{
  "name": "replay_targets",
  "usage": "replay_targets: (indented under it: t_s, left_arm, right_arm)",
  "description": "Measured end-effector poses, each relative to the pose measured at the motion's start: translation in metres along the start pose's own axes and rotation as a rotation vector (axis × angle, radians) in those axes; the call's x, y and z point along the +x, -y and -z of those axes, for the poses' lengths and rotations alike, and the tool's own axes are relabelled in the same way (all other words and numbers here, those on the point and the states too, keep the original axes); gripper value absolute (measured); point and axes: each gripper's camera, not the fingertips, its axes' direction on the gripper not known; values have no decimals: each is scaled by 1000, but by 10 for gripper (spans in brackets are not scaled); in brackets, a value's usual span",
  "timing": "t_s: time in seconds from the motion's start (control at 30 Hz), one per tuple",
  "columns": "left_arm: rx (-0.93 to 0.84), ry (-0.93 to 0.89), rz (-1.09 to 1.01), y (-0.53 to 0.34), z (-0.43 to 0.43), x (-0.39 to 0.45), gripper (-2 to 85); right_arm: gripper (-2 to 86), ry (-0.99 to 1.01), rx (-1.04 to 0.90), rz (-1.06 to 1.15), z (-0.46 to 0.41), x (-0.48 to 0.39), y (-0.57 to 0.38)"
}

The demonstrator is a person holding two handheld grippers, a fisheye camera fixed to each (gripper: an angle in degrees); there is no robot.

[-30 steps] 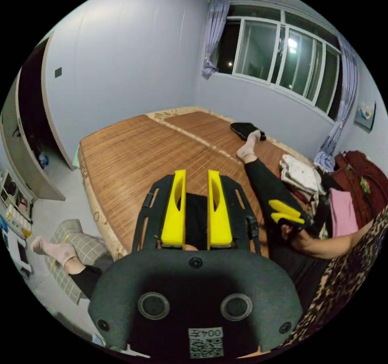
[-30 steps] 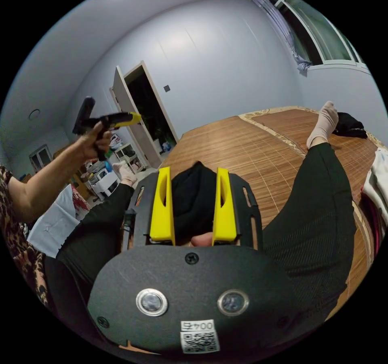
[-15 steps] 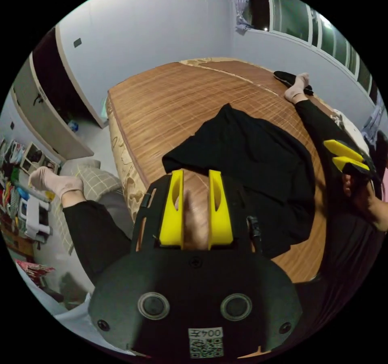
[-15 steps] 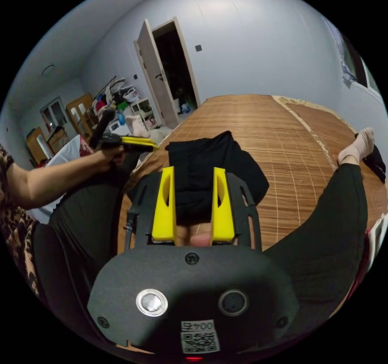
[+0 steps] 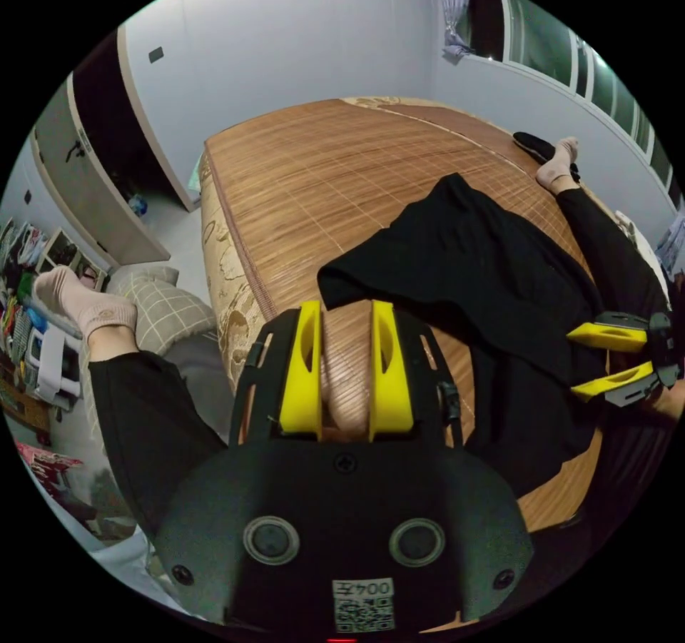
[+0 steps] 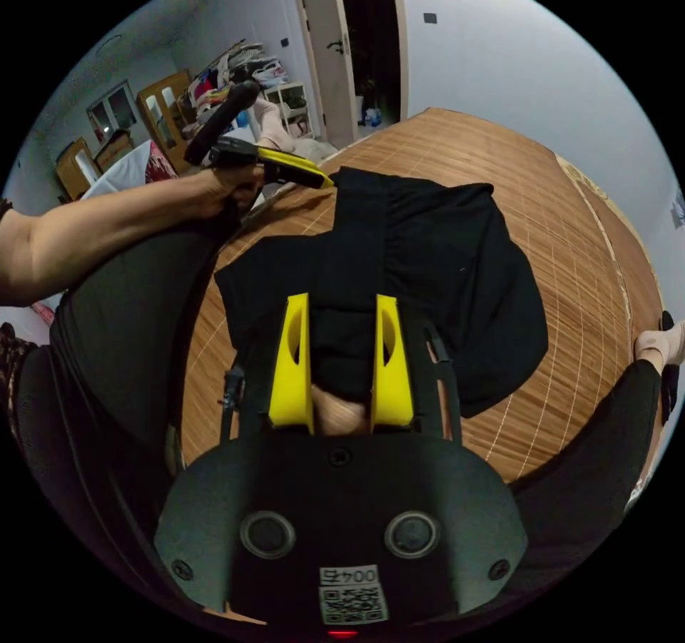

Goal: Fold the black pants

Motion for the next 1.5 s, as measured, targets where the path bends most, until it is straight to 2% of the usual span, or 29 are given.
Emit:
replay_targets:
  t_s: [0.27, 0.6, 0.8, 1.07, 1.33, 1.5]
  left_arm:
    - [42, -63, 95, -11, -3, -30, 108]
    - [-2, -50, 29, -10, -18, -30, 111]
    - [-27, -71, 3, -10, -24, -33, 105]
    - [-31, -118, -4, -10, -24, -41, 59]
    - [-20, -129, 10, -13, -14, -50, 25]
    - [-18, -117, -1, -15, -6, -50, 20]
  right_arm:
    - [57, -168, -10, 50, -17, 0, 5]
    - [51, 121, 170, -356, 14, 92, -19]
    - [52, 222, 208, -497, 18, 126, -30]
    - [61, 259, 199, -508, 20, 135, -28]
    - [125, 78, 221, -451, 52, 115, -21]
    - [157, -25, 167, -272, 50, 81, 4]
